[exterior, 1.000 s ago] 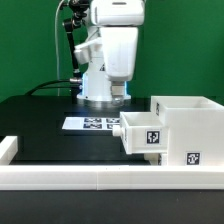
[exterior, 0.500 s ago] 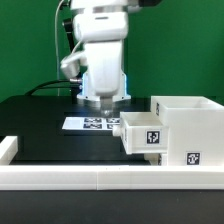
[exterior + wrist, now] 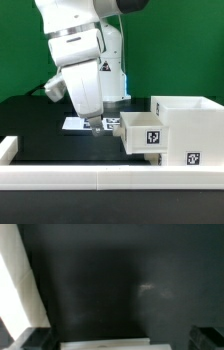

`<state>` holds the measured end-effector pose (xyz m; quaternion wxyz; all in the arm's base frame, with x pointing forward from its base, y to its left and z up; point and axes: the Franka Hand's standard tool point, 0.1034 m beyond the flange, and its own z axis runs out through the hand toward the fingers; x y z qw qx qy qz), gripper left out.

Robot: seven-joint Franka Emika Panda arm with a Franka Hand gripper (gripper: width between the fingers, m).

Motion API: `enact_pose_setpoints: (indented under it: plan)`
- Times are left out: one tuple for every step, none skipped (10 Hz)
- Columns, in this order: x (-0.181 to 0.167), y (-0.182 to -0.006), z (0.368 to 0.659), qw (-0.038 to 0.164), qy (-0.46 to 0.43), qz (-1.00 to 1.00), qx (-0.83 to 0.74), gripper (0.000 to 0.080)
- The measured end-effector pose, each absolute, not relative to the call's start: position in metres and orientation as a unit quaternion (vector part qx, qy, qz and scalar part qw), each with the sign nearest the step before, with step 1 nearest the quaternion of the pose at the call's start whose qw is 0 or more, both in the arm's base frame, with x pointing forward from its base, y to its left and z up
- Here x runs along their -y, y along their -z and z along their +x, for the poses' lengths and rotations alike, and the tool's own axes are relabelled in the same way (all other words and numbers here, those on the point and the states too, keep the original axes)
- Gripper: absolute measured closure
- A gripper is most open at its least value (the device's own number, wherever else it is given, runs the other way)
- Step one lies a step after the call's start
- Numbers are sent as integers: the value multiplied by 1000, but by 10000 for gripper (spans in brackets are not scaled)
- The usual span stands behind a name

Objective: Assemble drawer

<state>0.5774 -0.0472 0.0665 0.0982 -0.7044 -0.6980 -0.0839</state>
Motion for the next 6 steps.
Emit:
enact_pose_setpoints:
  plan:
    - [40,-65,578,100,85,-701,701,150]
    - [33,-63,580,98,87,-700,702,150]
    - [26,-61,578,98,87,-716,686,150]
    - [25,-56,572,93,87,-722,680,150]
    - [27,-56,573,95,86,-722,680,150]
    - [27,-56,573,94,87,-723,679,150]
